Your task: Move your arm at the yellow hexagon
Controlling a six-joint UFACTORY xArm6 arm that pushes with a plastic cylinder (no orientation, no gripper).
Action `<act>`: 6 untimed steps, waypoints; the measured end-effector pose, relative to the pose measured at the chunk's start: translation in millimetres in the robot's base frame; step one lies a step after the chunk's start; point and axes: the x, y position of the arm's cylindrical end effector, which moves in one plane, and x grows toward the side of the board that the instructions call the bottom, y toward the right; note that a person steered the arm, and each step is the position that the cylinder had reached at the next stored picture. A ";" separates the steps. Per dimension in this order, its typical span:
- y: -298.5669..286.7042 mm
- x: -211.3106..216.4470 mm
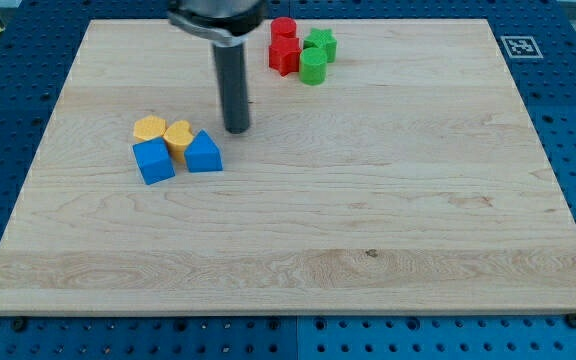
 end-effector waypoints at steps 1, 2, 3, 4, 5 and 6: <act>-43.0 0.0; -54.7 0.0; -50.9 -28.0; -55.2 -65.5; -70.9 -60.8; -86.6 -30.4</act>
